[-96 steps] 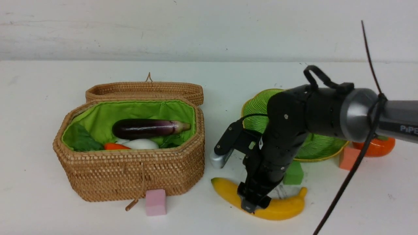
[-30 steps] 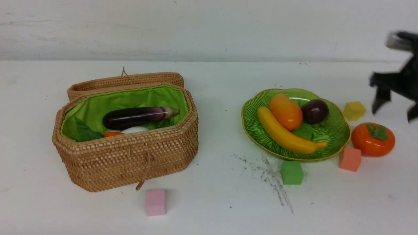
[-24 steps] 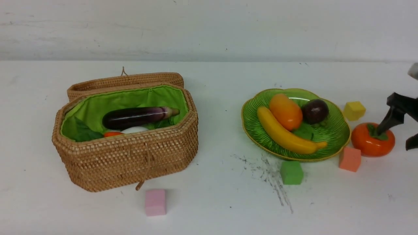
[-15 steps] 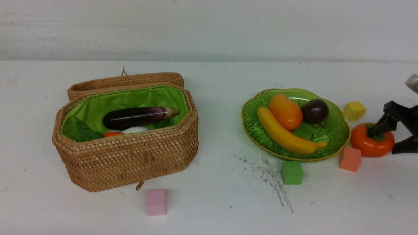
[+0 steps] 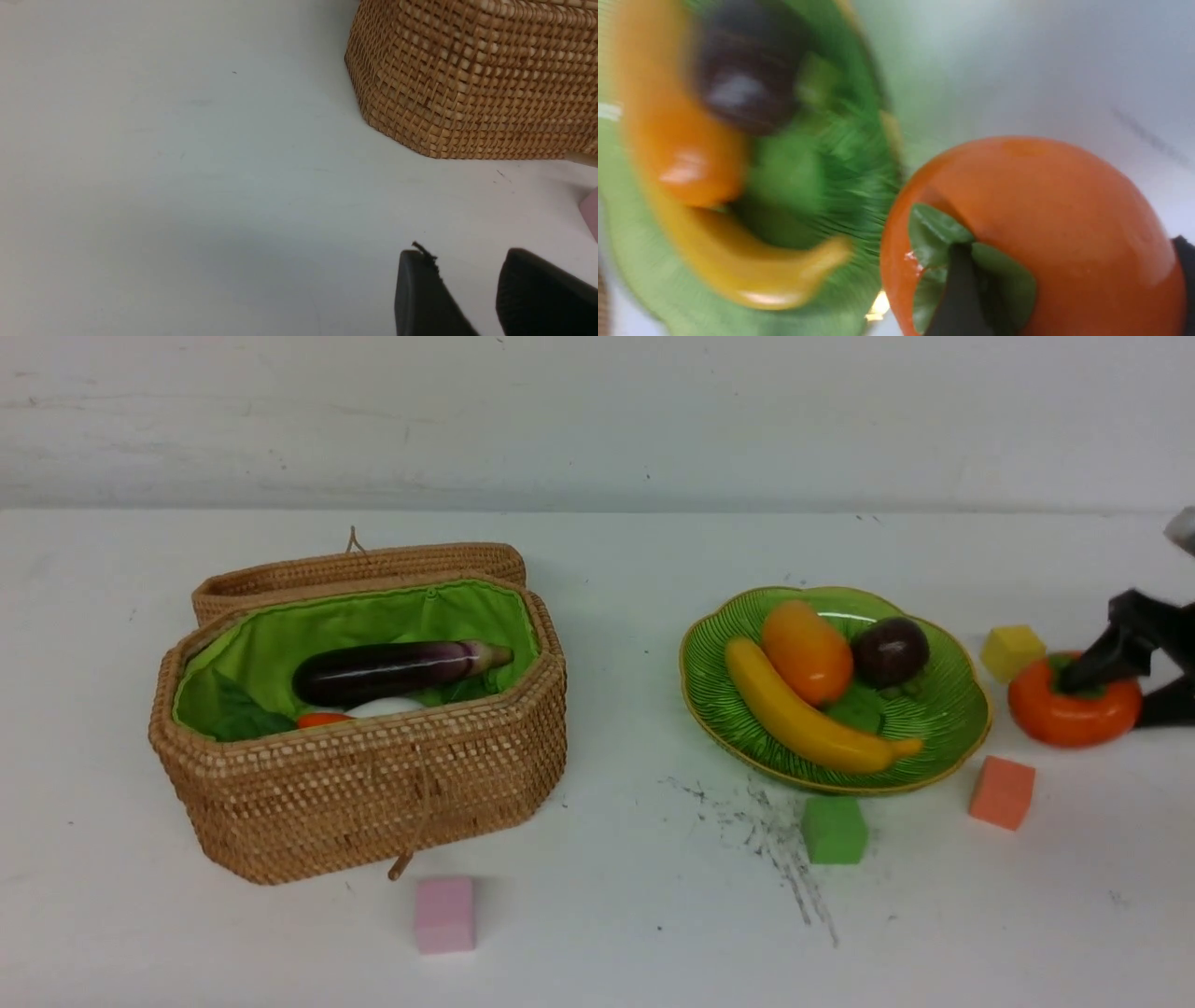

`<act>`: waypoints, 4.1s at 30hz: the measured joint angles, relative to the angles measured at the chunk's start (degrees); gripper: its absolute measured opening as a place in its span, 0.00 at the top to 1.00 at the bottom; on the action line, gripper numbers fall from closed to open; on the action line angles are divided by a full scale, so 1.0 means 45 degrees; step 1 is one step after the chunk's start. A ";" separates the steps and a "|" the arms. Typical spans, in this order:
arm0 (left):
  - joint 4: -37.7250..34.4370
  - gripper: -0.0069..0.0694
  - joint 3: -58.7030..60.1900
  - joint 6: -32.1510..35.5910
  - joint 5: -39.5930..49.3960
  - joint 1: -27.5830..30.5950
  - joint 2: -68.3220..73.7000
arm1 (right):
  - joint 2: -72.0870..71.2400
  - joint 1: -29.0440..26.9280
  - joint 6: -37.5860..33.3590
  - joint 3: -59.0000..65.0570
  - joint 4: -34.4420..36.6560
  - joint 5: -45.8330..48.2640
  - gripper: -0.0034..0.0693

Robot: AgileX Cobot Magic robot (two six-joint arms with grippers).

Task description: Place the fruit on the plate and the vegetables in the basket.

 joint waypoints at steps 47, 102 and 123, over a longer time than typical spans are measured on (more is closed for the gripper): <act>0.0000 0.60 0.0000 0.0000 0.0000 0.0000 0.0000 | -0.6969 0.3239 -0.0817 -0.0187 -0.1932 0.1313 0.51; 0.0000 0.60 0.0000 0.0000 0.0000 0.0000 0.0000 | -2.1323 0.4880 0.0896 1.5742 -0.4862 -0.6021 0.95; 0.0000 0.60 0.0004 0.0000 -0.0003 0.0000 0.0000 | -2.5332 0.4876 0.5896 2.0093 -1.0178 -0.7037 0.93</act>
